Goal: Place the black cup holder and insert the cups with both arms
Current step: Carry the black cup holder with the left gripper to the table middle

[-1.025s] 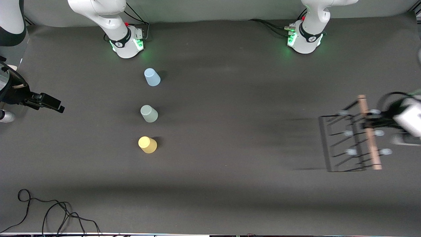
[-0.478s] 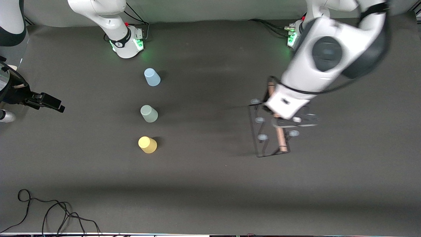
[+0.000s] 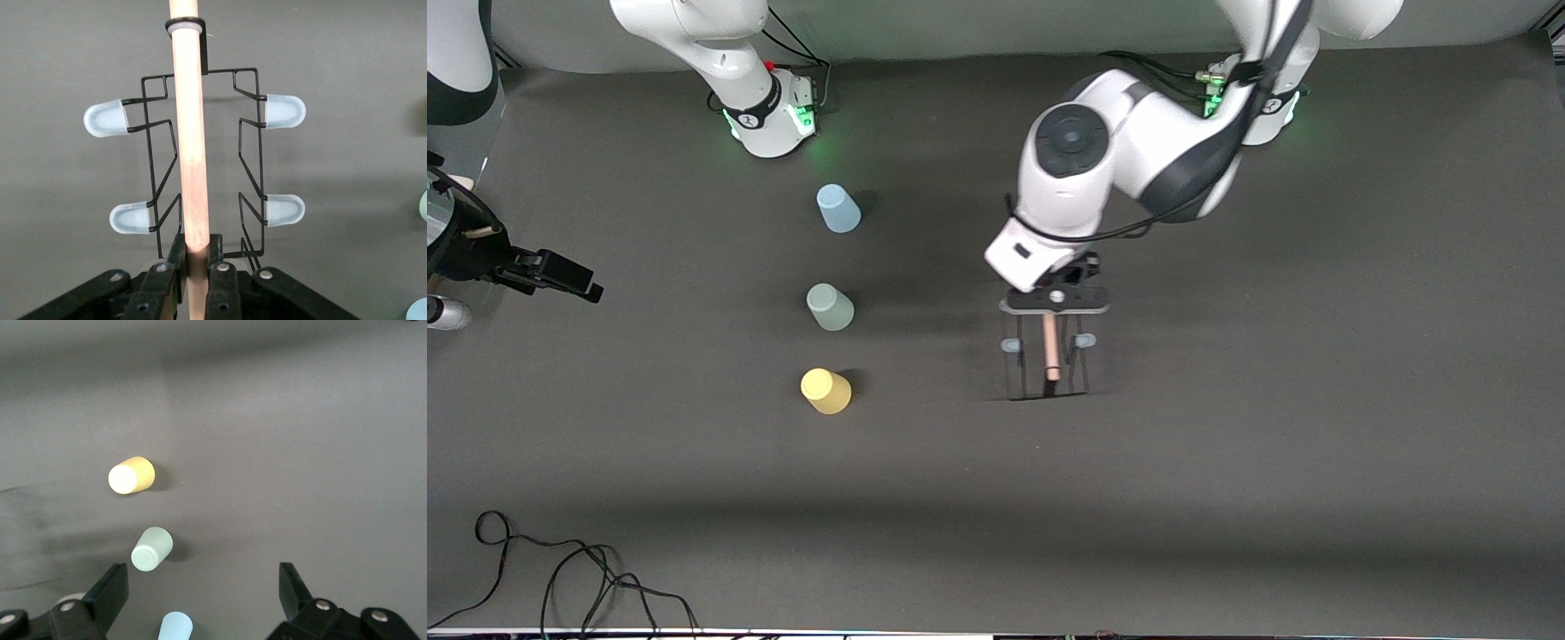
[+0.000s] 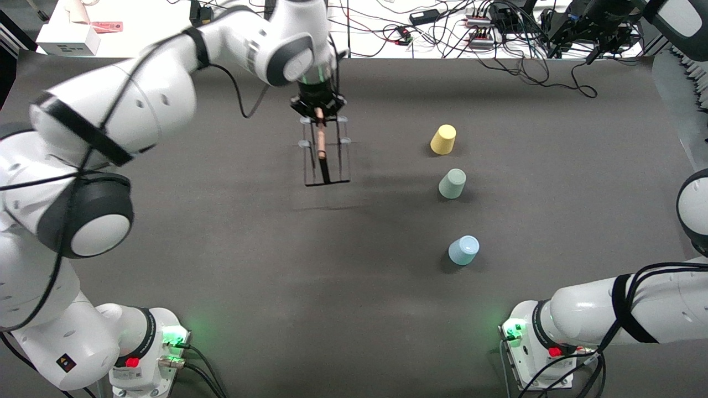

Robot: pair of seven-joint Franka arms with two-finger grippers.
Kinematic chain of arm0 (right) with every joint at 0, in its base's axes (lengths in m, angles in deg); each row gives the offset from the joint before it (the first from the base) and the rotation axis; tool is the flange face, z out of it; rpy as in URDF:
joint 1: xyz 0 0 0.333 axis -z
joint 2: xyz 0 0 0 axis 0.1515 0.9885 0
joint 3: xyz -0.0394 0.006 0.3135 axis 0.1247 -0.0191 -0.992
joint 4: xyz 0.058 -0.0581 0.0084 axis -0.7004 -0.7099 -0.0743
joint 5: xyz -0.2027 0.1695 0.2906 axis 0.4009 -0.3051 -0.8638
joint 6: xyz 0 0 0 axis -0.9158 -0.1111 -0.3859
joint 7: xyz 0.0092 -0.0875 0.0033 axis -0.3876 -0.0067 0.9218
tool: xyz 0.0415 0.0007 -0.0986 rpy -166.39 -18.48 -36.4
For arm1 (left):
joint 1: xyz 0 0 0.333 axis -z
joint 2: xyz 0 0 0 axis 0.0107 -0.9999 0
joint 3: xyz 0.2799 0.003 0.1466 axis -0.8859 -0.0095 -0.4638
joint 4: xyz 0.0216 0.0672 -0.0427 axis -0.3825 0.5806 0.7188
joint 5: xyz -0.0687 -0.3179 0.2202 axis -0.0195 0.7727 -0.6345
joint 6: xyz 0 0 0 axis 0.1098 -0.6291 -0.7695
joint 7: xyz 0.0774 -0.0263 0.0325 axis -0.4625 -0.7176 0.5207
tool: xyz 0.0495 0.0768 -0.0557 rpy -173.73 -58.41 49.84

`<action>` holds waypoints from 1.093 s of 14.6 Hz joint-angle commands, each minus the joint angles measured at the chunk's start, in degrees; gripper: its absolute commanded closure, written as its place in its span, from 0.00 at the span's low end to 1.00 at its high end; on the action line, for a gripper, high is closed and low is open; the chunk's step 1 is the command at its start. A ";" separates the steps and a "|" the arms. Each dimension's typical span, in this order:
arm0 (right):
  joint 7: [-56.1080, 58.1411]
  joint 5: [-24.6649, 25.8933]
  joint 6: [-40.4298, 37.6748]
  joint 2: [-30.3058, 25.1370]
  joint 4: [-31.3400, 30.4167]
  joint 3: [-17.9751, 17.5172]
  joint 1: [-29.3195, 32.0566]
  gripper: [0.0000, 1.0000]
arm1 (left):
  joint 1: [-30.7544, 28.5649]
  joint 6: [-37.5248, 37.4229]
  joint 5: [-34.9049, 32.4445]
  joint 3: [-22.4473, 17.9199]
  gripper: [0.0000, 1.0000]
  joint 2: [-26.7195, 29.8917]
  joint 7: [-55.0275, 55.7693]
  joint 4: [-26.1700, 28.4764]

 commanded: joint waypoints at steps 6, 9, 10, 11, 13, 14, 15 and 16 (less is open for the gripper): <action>-0.51 -0.37 -0.68 0.31 0.78 0.04 -0.04 0.00 | 3.77 8.38 -2.88 -0.96 1.00 -7.14 7.61 -2.03; -0.43 -0.37 -0.68 0.31 0.87 0.04 -0.13 0.00 | 4.03 9.27 -2.80 -0.96 1.00 -7.75 6.72 -1.95; -0.43 -0.37 -0.68 0.31 0.87 0.04 -0.13 0.00 | 4.03 9.35 -2.71 -0.78 1.00 -7.93 6.29 -2.03; -0.43 -0.37 -0.68 0.31 0.78 0.04 -0.13 0.00 | 4.12 9.53 -2.71 -0.43 1.00 -8.02 6.19 -2.03; -0.34 -0.28 -0.77 0.14 0.78 0.04 -0.13 0.00 | 4.12 11.01 -2.71 -0.43 1.00 -8.72 6.28 -1.95; -0.25 -0.28 -1.03 0.05 0.26 0.04 -0.04 0.00 | 4.21 11.55 -2.62 -0.34 1.00 -9.51 6.28 -2.03; -0.16 -0.28 -1.12 -0.21 -0.35 0.13 -0.04 0.00 | 4.73 12.42 -2.62 -0.25 1.00 -10.21 6.37 -2.03; 0.01 -0.20 -1.12 -0.39 -0.97 0.13 -0.04 0.00 | 4.82 13.56 -2.62 -0.25 1.00 -10.57 6.54 -1.95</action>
